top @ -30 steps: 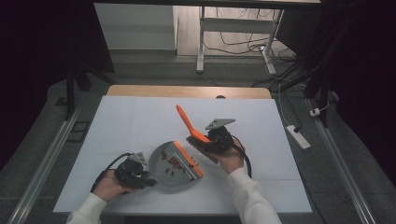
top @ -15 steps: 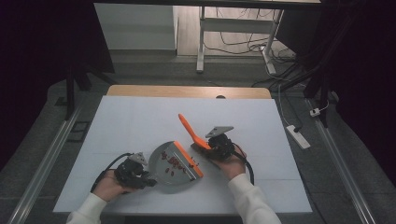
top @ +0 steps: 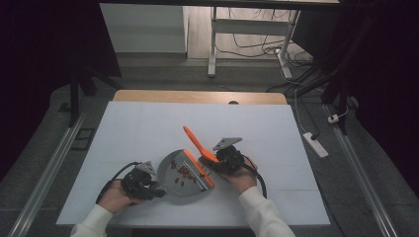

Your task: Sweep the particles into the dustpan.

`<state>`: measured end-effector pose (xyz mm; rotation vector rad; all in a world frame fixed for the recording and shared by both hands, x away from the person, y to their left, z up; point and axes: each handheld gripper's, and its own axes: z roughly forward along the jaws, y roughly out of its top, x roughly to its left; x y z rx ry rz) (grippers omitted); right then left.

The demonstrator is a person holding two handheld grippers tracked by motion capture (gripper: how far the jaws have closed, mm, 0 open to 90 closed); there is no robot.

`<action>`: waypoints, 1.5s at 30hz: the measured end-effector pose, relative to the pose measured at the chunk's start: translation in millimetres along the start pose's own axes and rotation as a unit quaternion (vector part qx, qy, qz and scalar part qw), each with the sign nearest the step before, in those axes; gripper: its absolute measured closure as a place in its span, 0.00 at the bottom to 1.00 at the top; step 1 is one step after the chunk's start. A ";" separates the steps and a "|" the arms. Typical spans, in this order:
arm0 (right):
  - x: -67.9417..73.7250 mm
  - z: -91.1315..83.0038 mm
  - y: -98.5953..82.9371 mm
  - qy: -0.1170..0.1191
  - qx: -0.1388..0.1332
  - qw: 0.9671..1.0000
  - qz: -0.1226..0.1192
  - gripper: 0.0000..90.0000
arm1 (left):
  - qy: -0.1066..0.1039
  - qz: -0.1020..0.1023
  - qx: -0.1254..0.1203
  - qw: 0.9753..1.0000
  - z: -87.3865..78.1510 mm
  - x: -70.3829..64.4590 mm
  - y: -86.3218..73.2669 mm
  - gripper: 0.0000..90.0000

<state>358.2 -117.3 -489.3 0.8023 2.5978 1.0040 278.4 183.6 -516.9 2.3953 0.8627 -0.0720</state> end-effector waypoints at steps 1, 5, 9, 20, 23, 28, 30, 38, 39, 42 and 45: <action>0.7 0.2 0.0 0.000 0.000 1.000 -0.001 0.78 | 0.000 0.000 0.000 1.000 0.0 0.0 0.0 0.69; 4.9 0.5 0.4 -0.001 0.002 1.000 -0.003 0.78 | -0.001 0.002 0.002 1.000 -0.4 0.5 0.0 0.69; 9.0 0.7 0.5 -0.003 0.002 1.000 -0.006 0.78 | 0.000 0.000 0.000 1.000 -0.2 -0.1 0.0 0.69; 22.7 1.5 5.0 0.016 -0.008 1.000 -0.014 0.78 | -0.001 -0.001 0.001 1.000 -0.1 0.1 -0.1 0.69; 28.1 0.8 8.4 0.049 -0.017 0.999 -0.010 0.78 | -0.001 -0.001 0.000 1.000 -0.2 0.1 -0.1 0.69; 32.2 -7.4 14.5 0.043 -0.040 0.998 -0.026 0.78 | -0.002 -0.001 0.001 1.000 -0.6 0.1 -0.3 0.69; 29.6 -10.4 14.6 0.035 -0.046 0.998 -0.026 0.78 | -0.002 0.000 0.001 1.000 -0.7 0.3 -0.4 0.69; 3.7 -25.8 4.2 0.000 -0.054 0.998 0.009 0.78 | -0.001 0.000 0.001 1.000 -0.6 0.3 -0.4 0.69; 1.4 -26.8 3.0 -0.006 -0.054 0.998 0.011 0.78 | 0.000 0.000 0.001 1.000 -0.6 0.1 -0.4 0.69; -5.3 -29.8 0.1 -0.012 -0.056 0.998 0.020 0.78 | -0.001 0.000 0.001 1.000 -0.6 0.1 -0.4 0.69; -11.2 -31.8 -2.6 -0.020 -0.054 0.998 0.028 0.78 | 0.000 0.000 0.001 1.000 -0.6 0.2 -0.5 0.69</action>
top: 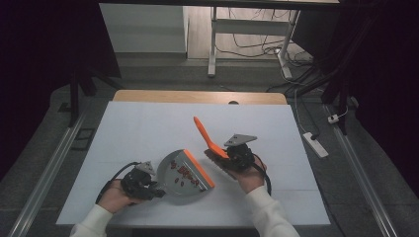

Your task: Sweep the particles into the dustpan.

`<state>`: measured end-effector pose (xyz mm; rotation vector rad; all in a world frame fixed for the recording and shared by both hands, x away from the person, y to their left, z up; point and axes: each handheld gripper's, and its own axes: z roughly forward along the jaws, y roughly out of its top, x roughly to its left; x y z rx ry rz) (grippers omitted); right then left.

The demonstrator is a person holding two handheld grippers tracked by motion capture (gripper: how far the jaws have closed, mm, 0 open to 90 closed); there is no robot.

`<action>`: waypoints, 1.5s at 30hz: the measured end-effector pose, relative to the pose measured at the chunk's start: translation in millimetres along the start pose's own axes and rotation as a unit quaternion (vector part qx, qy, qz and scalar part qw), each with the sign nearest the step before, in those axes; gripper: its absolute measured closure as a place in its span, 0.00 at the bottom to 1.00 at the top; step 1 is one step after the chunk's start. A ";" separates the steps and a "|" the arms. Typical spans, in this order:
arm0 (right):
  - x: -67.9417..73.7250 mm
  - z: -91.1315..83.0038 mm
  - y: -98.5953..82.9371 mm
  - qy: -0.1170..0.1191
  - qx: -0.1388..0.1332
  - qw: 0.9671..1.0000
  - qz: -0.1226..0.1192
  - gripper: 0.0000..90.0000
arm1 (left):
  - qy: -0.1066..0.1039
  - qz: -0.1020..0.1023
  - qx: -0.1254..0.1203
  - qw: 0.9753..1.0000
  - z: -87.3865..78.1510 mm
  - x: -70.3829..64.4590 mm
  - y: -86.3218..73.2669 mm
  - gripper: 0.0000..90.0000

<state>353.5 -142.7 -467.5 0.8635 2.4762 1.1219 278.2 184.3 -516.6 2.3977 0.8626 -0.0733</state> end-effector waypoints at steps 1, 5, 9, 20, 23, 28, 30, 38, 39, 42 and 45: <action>-1.9 -0.1 -1.0 -0.003 0.000 1.000 0.002 0.78 | 0.000 0.000 0.000 1.000 0.0 0.0 0.0 0.69; -7.7 2.4 -4.9 -0.015 0.009 1.000 0.005 0.78 | 0.001 0.000 0.000 1.000 0.0 -0.2 0.0 0.69; -11.8 9.3 -10.7 -0.021 0.026 0.999 0.013 0.78 | 0.001 0.000 0.000 1.000 0.1 -0.2 0.0 0.69; 25.8 28.5 -7.1 0.040 0.040 0.998 -0.010 0.78 | 0.002 0.000 0.000 1.000 0.3 -0.6 -0.2 0.69; 31.4 25.9 -3.7 0.074 0.025 0.997 -0.001 0.78 | 0.001 0.000 0.000 1.000 0.4 -0.4 -0.3 0.69; 35.7 21.8 1.1 0.071 0.021 0.997 -0.016 0.78 | 0.002 0.000 -0.002 1.000 0.1 -0.7 -0.3 0.69; 32.8 18.9 1.6 0.072 0.012 0.997 -0.013 0.78 | 0.003 -0.001 -0.003 1.000 -0.1 -0.7 -0.3 0.69; 16.7 4.3 -0.3 0.049 -0.006 0.999 0.003 0.78 | 0.009 -0.008 -0.021 1.000 -4.3 1.7 -1.4 0.69; 15.1 2.8 -0.7 0.049 -0.008 0.999 0.004 0.78 | 0.011 -0.010 -0.026 1.000 -5.3 2.4 -1.7 0.69; 13.3 0.3 -2.3 0.044 -0.006 0.999 0.002 0.78 | 0.017 -0.020 -0.035 0.999 -7.5 4.8 -2.8 0.69; 11.1 -2.5 -3.8 0.043 -0.009 0.999 0.002 0.78 | 0.018 -0.034 -0.044 0.998 -9.6 8.7 -5.2 0.69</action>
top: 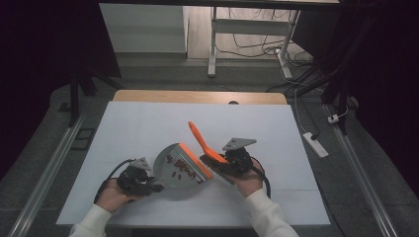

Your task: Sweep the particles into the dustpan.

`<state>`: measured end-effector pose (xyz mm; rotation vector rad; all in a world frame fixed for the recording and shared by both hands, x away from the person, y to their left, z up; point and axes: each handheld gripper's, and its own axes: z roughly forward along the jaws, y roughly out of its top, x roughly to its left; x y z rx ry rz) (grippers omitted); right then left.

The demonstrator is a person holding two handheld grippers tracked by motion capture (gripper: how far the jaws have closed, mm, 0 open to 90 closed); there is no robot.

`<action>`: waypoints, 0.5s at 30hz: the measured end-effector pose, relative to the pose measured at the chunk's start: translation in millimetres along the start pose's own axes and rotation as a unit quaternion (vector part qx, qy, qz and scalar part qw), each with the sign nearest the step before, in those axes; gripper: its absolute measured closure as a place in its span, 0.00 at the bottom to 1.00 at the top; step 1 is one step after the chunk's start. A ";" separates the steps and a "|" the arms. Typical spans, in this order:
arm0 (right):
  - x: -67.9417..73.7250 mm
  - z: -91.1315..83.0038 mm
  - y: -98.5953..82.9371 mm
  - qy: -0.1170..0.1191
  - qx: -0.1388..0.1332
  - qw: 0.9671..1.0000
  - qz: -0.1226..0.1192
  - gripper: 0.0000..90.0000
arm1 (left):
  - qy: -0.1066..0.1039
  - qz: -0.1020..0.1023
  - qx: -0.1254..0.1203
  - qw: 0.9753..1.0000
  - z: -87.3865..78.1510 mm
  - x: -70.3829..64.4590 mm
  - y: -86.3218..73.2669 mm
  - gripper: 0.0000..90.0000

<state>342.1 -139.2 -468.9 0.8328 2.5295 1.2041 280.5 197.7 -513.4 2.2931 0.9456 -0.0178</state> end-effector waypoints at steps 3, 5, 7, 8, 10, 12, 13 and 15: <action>-2.2 -3.2 -0.8 -0.004 -0.002 1.000 0.001 0.78 | 0.008 -0.013 -0.009 1.000 -2.2 3.3 -1.0 0.69; -3.2 -5.0 -1.4 -0.007 -0.004 1.000 0.003 0.78 | 0.009 -0.024 -0.015 1.000 -3.6 4.8 -1.3 0.69; -4.5 -6.3 -2.2 -0.009 -0.004 1.000 0.003 0.78 | 0.011 -0.030 -0.020 0.999 -4.9 6.1 -1.7 0.69; -4.9 -6.8 -2.4 -0.009 -0.004 1.000 0.006 0.78 | 0.012 -0.033 -0.023 0.999 -5.5 7.0 -2.0 0.69; -6.0 -7.8 -2.8 -0.011 -0.006 1.000 0.006 0.78 | 0.013 -0.038 -0.026 0.999 -6.5 8.0 -2.4 0.69; -6.7 -9.1 -2.9 -0.011 -0.007 1.000 0.008 0.78 | 0.014 -0.044 -0.030 0.998 -7.4 9.0 -2.9 0.68; -6.8 -9.7 -2.9 -0.011 -0.007 1.000 0.008 0.78 | 0.017 -0.044 -0.030 0.998 -8.2 9.8 -3.0 0.69; -7.3 -10.6 -3.0 -0.011 -0.007 1.000 0.009 0.78 | 0.020 -0.051 -0.036 0.998 -9.0 10.5 -3.4 0.69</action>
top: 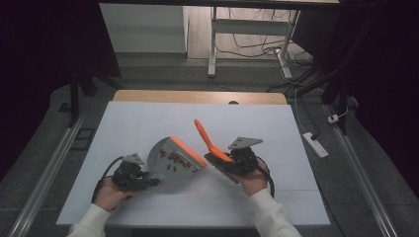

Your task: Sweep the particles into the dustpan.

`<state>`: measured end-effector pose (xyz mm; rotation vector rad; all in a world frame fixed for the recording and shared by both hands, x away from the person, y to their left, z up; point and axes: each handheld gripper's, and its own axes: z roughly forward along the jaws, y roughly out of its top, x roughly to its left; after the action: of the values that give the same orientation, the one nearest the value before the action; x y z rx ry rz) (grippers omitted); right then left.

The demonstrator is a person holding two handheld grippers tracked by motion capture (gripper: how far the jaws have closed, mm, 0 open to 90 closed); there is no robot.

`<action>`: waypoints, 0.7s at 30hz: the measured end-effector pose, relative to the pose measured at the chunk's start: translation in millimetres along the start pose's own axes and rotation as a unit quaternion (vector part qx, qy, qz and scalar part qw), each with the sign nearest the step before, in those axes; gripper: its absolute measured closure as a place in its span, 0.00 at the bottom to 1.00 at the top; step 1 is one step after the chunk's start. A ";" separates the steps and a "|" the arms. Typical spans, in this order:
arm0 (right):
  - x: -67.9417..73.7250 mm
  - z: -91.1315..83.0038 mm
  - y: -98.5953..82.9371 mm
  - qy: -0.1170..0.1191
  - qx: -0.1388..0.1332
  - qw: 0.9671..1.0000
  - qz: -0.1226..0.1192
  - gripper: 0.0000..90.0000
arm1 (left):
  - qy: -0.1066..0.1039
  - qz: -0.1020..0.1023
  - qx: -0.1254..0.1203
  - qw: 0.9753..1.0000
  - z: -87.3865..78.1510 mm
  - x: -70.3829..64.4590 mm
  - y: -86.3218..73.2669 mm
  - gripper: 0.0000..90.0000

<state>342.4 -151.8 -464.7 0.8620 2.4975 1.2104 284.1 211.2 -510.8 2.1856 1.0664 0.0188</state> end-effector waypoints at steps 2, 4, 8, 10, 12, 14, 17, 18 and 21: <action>-0.8 -1.4 -0.1 -0.001 -0.002 1.000 0.000 0.78 | 0.003 -0.004 -0.002 1.000 -1.3 1.0 -0.2 0.69; -1.6 -2.9 -0.4 -0.001 -0.002 1.000 0.001 0.78 | 0.005 -0.009 -0.006 1.000 -1.9 1.7 -0.5 0.68; -3.3 -6.6 -1.1 -0.003 -0.005 1.000 0.002 0.78 | 0.008 -0.015 -0.010 1.000 -3.5 2.6 -0.9 0.68; -3.9 -8.3 -1.4 -0.004 -0.005 1.000 0.004 0.78 | 0.009 -0.017 -0.014 1.000 -4.2 2.8 -1.2 0.68; -5.0 -9.6 -2.0 -0.004 -0.006 1.000 0.004 0.78 | 0.010 -0.016 -0.015 1.000 -5.3 3.6 -1.3 0.68; -5.9 -11.1 -2.6 -0.004 -0.008 1.000 0.007 0.78 | 0.014 -0.021 -0.018 1.000 -6.0 3.9 -1.7 0.68; -6.7 -13.7 -3.7 -0.004 -0.009 1.000 0.009 0.78 | 0.015 -0.022 -0.020 0.999 -7.3 4.5 -2.4 0.68; -6.8 -14.5 -3.9 -0.004 -0.009 1.000 0.009 0.78 | 0.016 -0.025 -0.022 0.999 -7.6 4.4 -2.7 0.68; -7.2 -17.7 -4.4 -0.006 -0.012 1.000 0.010 0.78 | 0.019 -0.026 -0.025 0.999 -8.6 4.7 -3.1 0.68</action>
<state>338.5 -169.5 -457.3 0.8887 2.4659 1.2362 282.6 220.8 -507.3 2.1194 1.1317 0.0625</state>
